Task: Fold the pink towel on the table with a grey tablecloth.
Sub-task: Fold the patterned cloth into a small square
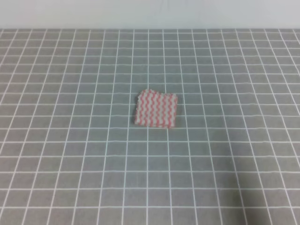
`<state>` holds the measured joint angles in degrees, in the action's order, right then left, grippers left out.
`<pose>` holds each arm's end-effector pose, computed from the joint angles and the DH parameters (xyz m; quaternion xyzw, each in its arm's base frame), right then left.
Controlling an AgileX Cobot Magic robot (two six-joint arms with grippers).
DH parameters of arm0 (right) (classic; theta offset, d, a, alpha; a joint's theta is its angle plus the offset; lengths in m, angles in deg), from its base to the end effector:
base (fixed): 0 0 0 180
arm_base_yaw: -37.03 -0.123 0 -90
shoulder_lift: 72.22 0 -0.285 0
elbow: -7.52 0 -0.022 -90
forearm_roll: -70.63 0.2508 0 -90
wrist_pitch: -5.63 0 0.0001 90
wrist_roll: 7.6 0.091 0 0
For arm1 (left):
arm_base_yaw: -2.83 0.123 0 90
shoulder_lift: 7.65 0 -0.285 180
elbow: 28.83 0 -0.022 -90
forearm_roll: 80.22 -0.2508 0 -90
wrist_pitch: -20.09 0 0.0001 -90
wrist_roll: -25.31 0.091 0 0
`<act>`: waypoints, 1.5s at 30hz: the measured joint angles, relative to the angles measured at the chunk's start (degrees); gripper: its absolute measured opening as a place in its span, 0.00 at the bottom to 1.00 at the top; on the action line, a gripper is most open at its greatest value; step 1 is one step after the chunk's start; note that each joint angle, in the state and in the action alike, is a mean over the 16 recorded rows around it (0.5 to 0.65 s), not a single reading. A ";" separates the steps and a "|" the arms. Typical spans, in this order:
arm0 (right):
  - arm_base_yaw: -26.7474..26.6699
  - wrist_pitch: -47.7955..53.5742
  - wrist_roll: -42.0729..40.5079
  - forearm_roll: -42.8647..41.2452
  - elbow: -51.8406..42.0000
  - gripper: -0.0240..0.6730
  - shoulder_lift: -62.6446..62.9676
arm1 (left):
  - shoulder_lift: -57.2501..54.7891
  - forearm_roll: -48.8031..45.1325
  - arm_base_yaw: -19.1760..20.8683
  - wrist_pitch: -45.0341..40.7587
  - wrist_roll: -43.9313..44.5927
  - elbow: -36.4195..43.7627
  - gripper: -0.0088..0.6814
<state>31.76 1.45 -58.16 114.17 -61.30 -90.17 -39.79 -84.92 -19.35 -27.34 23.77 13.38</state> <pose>0.0685 0.0018 0.2568 -0.0533 0.6653 -0.0286 0.7441 0.0683 -0.0219 0.3157 0.1658 0.8571 -0.0609 0.4839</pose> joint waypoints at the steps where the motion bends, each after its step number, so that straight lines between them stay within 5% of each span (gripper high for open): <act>1: 0.05 0.04 3.22 -2.57 -0.68 0.01 0.26 | -0.06 -0.04 0.00 0.03 0.01 0.00 0.01; 16: 0.16 12.63 56.29 -45.75 -9.27 0.01 8.22 | -0.48 -0.28 -0.01 0.24 0.11 0.00 0.01; 45: 0.11 20.45 57.99 -47.07 -9.40 0.01 11.25 | -0.27 -0.22 -0.01 0.10 0.11 0.00 0.01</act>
<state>31.87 21.90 -0.17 67.10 -70.70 -78.92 -40.05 -85.14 -19.35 -27.23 23.88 13.38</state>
